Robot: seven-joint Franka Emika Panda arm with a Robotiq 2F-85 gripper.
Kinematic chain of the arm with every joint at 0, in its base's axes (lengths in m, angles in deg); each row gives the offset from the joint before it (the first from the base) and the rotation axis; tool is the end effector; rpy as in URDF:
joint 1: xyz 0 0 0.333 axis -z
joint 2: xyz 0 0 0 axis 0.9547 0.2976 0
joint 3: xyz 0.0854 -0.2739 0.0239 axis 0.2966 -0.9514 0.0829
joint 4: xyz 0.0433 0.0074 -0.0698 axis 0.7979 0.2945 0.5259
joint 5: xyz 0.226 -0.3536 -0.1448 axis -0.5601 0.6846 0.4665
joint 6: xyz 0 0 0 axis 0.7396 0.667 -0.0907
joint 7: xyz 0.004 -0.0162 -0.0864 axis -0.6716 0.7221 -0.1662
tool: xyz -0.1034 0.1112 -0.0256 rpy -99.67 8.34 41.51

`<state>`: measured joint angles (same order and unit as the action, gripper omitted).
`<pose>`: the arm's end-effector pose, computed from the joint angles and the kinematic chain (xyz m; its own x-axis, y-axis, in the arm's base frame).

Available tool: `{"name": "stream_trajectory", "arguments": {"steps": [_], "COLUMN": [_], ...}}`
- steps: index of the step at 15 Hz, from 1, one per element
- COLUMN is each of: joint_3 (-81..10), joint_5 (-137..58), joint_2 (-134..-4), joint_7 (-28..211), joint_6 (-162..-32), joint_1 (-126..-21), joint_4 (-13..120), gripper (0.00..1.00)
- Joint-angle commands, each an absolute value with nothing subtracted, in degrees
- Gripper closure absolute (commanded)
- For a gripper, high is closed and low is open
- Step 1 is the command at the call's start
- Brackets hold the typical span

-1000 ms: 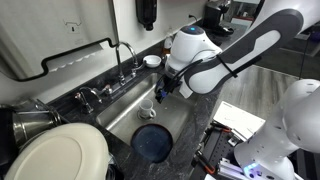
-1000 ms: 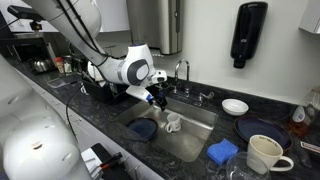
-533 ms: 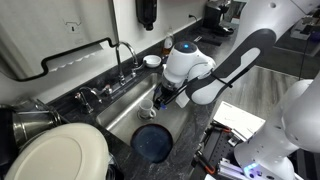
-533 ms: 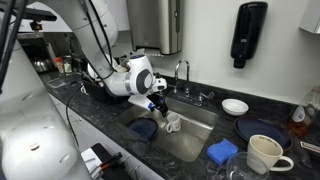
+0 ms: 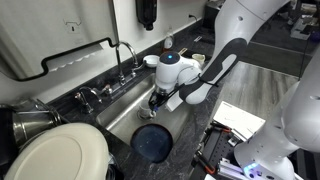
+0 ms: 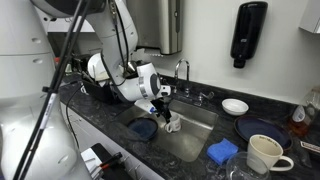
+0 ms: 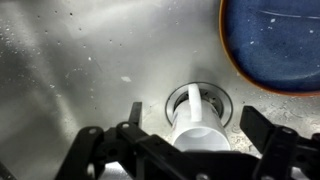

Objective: Remove the cup from the sink and put it on the plate

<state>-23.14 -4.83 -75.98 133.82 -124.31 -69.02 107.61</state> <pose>0.4757 0.0688 0.0949 0.9744 -0.1066 0.1979 -0.1335 -0.9828 0.1280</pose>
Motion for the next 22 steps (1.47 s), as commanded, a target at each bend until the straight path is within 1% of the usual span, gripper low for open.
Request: {"name": "stream_trajectory", "arguments": {"steps": [1,5,6,11,18,19,20,22], "joint_3": [-22.0,-20.0,-25.2,-27.5,-28.2,-28.2,-27.9,-27.8], "joint_5": [-8.9,-14.8,-21.7,-34.7,-35.8,-35.6,-36.1,-36.4], "joint_2": [-66.9,-60.1,-59.5,-57.1,-57.2,-57.2,-57.1,-57.1], "joint_7": [131.6,125.5,120.0,107.4,91.2,89.5,88.2,86.4], "joint_6": [-121.8,-122.2,-123.9,-126.5,-126.7,-127.3,-127.3,-127.3], "joint_1": [-68.8,-66.3,-72.0,-73.8,-73.7,-73.5,-73.0,-72.8], "joint_4": [101.7,97.5,97.1,94.1,94.0,94.1,94.1,94.1], "gripper": [0.00,0.00,0.00,0.00,0.00,0.25,0.26,0.40]}}
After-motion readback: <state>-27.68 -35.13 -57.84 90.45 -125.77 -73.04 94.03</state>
